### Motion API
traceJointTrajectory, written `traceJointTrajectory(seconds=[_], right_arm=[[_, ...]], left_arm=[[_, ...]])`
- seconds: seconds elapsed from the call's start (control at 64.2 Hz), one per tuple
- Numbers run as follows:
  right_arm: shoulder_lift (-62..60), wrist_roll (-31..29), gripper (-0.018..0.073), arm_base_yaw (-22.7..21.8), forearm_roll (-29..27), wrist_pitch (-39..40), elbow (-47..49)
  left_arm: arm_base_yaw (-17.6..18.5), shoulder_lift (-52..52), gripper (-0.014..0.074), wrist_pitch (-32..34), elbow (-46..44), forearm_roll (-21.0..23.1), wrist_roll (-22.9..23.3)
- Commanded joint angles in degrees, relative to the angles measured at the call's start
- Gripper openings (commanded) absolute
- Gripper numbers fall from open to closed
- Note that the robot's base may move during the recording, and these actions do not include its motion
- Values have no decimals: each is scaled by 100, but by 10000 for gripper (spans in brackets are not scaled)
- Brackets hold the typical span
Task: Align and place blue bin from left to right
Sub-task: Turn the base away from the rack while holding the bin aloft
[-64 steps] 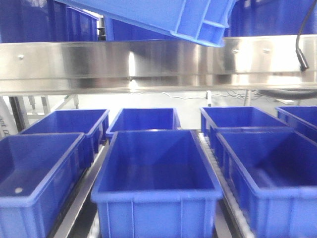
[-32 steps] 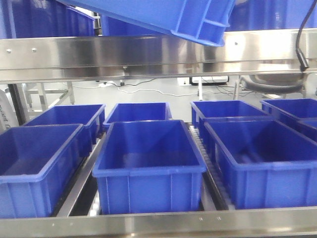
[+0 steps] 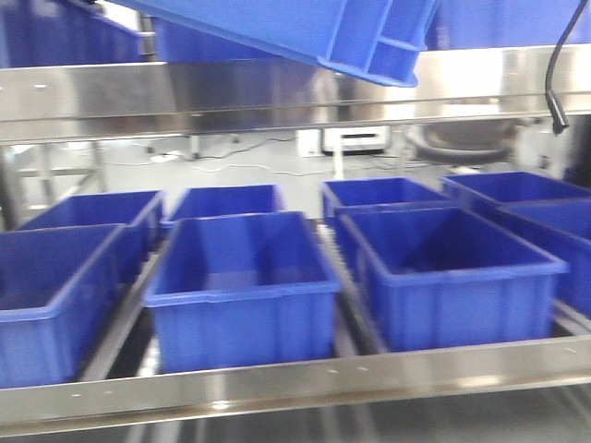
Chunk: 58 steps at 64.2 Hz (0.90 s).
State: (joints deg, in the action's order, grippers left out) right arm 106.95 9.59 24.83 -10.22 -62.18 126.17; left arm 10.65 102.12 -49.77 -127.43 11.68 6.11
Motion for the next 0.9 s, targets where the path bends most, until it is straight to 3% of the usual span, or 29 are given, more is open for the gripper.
traceJointTrajectory(seconds=[0.0,0.887], right_arm=[[-139,-209,-152,52,-301,479,68],[-139,-209,-152,52,-301,479,68]], left_arm=[[52,-87,-111,588,-74,311,-104],[52,-87,-111,588,-74,311,-104]])
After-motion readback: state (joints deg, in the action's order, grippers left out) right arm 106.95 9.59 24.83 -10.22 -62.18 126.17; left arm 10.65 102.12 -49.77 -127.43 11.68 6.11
